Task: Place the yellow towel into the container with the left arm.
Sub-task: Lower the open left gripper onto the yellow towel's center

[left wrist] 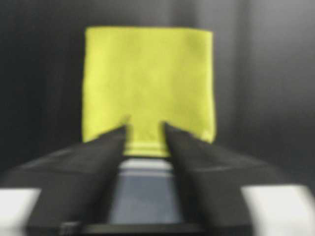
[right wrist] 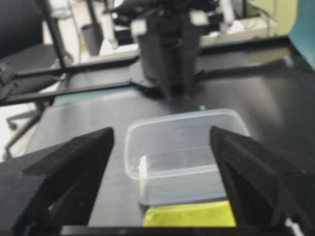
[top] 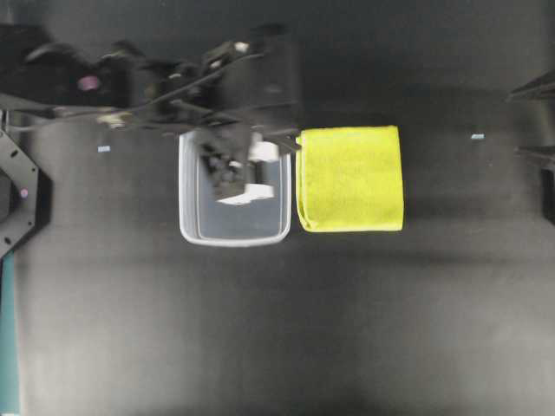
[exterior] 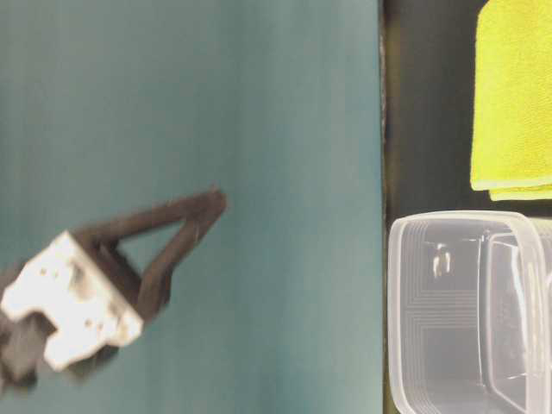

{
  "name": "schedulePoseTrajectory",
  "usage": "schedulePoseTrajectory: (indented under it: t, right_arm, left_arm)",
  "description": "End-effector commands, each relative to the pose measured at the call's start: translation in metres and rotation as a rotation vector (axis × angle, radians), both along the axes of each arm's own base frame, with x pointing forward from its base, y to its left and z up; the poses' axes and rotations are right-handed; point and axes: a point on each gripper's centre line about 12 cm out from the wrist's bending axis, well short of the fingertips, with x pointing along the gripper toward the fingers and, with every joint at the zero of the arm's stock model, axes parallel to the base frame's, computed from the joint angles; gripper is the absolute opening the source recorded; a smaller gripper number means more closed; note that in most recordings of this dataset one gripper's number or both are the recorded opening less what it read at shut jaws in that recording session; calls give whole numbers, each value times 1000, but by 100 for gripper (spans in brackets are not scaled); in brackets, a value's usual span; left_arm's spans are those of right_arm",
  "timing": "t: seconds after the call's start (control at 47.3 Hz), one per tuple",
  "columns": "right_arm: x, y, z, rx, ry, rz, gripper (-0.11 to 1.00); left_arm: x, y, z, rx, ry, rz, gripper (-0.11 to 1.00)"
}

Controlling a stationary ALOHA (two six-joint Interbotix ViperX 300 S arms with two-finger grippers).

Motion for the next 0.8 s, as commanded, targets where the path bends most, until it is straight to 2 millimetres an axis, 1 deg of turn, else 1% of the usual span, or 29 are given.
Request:
schedulePoseTrajectory:
  t: [0.0, 0.084, 0.127, 0.169, 0.211, 0.275, 0.296, 0.401, 0.486, 0.634, 0.782]
  right_arm:
    - [-5, -1, 3, 1, -17, -4, 75]
    - [-8, 0, 4, -1, -25, -4, 76]
    - [-11, -1, 6, -3, -40, -5, 76]
    - [-13, 0, 7, -3, -46, -4, 76]
    - [-15, 0, 8, -3, -55, -4, 76]
    - [-17, 0, 10, -2, -63, -4, 76]
    - [-18, 0, 10, -2, -63, -4, 76]
    - [-20, 0, 11, 1, -71, -5, 76]
    - [-21, 0, 11, 1, -74, -4, 75]
    - [-22, 0, 15, 4, -91, -4, 75]
    - [-23, 0, 18, 8, -108, -5, 75]
  left_arm:
    - [22, 4, 5, 11, 19, 0, 45]
    - [41, 5, -6, 8, 68, 4, 71]
    - [50, 6, -12, 12, 91, -1, 80]
    - [58, 8, -20, 15, 118, -2, 87]
    - [67, 8, -30, 22, 143, -10, 91]
    - [78, 9, -43, 40, 171, -32, 91]
    - [84, 9, -50, 51, 181, -46, 90]
    - [100, 10, -74, 72, 216, -75, 90]
    - [110, 11, -101, 68, 270, -78, 90]
    - [115, 5, -138, 62, 375, -92, 90]
    - [113, 11, -162, 53, 439, -82, 90]
